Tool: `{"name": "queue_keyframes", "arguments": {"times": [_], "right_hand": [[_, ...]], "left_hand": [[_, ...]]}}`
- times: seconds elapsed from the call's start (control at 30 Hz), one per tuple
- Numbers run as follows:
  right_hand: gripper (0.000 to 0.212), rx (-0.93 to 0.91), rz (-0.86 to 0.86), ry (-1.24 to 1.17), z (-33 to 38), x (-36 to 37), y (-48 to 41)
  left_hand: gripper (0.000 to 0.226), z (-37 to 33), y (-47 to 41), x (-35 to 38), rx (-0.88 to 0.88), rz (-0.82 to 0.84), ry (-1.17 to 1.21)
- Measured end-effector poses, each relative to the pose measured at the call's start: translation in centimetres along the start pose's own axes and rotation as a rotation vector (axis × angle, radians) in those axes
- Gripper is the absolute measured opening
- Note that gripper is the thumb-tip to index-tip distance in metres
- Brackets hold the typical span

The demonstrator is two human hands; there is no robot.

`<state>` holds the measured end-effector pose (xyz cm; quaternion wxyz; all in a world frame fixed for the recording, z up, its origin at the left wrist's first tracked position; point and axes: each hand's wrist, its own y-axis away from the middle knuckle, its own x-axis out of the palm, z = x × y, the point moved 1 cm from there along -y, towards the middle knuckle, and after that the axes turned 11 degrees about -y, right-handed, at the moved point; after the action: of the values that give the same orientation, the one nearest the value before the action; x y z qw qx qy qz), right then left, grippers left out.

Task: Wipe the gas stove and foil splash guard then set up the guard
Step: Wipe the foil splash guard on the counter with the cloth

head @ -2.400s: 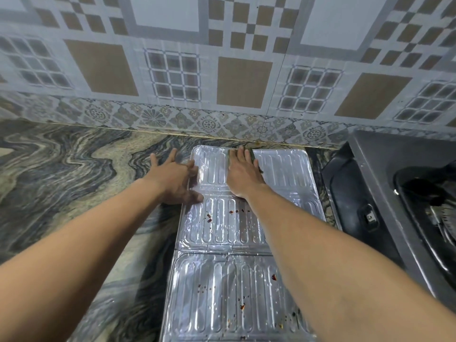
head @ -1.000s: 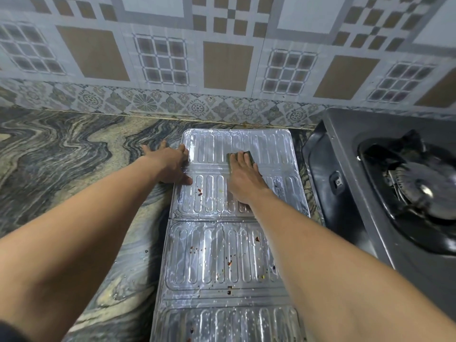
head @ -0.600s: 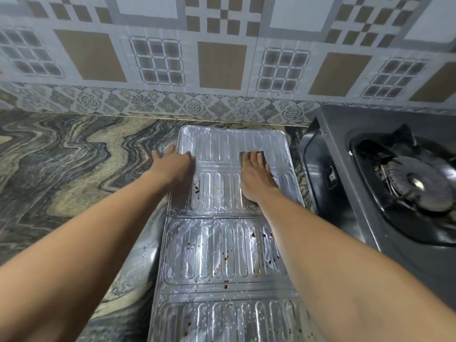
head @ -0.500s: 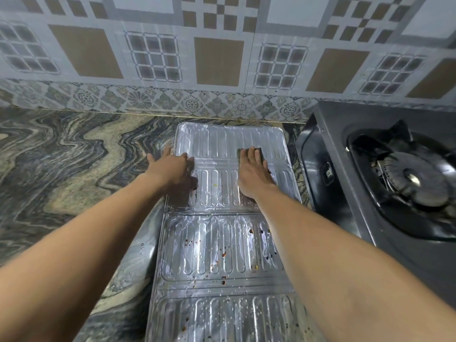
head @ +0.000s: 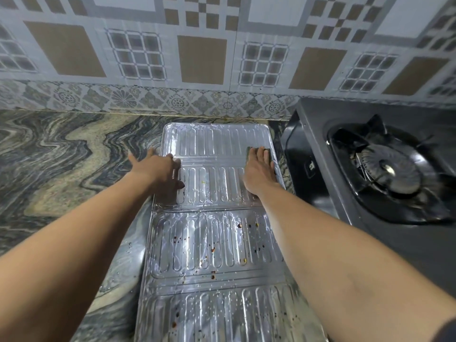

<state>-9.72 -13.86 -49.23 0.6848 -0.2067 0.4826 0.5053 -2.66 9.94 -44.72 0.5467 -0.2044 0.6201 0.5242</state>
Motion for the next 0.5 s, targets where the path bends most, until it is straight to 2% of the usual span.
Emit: {"name": "queue_keyframes", "arguments": {"times": [0.2,0.4,0.5], "right_hand": [[0.054,0.092,-0.120,-0.053,-1.3,0.1,1.3],[0.058,0.079,-0.127,-0.038,-1.3,0.6,3.2],[0.066,0.055,-0.122,-0.050,-1.0,1.0,3.8]], "left_hand": [[0.062,-0.3,0.3,-0.3,-0.017,-0.004,0.013],[0.057,-0.3,-0.4,0.0,-0.010,-0.001,-0.011],[0.055,-0.2,-0.5,0.2,-0.012,0.000,-0.008]]}}
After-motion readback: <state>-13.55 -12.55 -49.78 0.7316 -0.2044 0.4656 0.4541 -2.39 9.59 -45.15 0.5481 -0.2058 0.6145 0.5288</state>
